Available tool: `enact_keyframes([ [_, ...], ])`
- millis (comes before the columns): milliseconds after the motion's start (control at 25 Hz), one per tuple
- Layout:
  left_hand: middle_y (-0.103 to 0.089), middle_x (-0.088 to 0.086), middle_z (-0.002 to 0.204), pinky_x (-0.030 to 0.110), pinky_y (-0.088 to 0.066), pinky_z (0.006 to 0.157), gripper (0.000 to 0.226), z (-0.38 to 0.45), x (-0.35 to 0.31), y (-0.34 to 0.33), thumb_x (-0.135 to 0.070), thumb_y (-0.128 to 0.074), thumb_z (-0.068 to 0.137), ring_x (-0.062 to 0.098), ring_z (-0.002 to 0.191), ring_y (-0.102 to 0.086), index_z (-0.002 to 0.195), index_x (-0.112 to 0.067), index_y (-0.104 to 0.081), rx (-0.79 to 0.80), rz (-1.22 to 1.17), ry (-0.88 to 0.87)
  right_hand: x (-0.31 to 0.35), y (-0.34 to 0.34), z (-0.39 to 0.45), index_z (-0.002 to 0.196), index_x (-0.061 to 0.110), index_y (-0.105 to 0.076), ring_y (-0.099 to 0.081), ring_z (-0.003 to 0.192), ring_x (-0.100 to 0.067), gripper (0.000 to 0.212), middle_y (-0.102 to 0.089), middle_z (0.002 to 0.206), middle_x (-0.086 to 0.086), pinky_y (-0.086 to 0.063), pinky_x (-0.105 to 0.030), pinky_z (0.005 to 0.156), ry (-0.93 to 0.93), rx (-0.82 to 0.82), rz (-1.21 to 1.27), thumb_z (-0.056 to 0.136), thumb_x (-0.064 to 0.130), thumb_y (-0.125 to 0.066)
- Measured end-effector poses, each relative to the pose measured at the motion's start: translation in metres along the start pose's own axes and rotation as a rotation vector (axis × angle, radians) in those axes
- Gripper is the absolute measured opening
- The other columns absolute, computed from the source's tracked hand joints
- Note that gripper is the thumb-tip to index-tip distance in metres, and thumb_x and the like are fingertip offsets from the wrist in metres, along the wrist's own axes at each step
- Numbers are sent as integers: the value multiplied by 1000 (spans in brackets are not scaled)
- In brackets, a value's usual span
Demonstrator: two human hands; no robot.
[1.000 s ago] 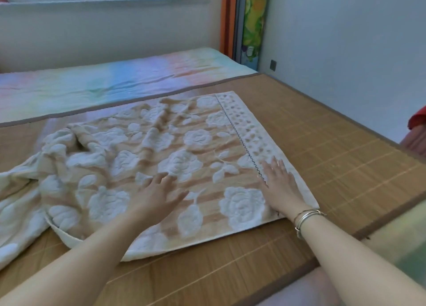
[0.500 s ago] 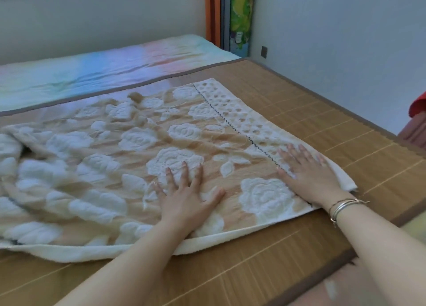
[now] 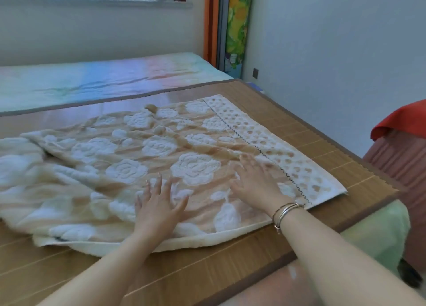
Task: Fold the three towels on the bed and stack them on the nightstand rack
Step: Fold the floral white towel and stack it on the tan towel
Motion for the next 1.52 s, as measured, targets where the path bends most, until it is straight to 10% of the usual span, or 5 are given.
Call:
enact_keyframes([
  [440,-20,-2,159,46,-20,117,63,-99,349,163,-37,-51,93,21,147,-15,150,-30,-24,-170,-58,342,406,-56,0,124,23,-60,-45,121,-25,34,-50,130,-1,-33,-35,100,554,-25,88,94,27,-46],
  [800,-53,-7,117,31,-40,88,26,-107,407,182,-29,-54,91,18,114,-47,117,-29,-55,-310,167,288,455,-99,42,136,19,-36,-41,125,-29,58,-37,141,-7,-46,-39,91,314,-83,-343,84,7,-58],
  [1120,-53,-1,66,30,-29,48,7,-136,446,230,-20,-37,95,19,58,-50,98,-17,-43,-530,44,494,432,-44,45,100,14,-59,-60,90,-17,15,-64,109,-11,-52,-29,78,-179,39,1133,93,13,-46],
  [1360,-63,1,105,37,-50,79,44,-133,405,193,-32,-46,94,22,97,-59,135,-16,-42,-385,-69,286,433,-50,13,114,20,-46,-48,104,-26,32,-44,124,-7,-44,-37,84,177,-115,46,86,5,-44],
  [1520,-38,2,148,40,-37,108,61,-117,387,171,-25,-52,93,22,132,-41,149,-22,-26,-248,-241,265,474,-81,-1,127,20,-49,-40,123,-25,36,-45,131,-3,-33,-37,102,565,-84,-136,93,32,-48],
])
Point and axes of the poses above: each hand's wrist, its own z-axis towards the middle knuckle, its own y-axis out of the back of the hand, x = y × z, the point moved 4 cm from there along z, towards the middle knuckle
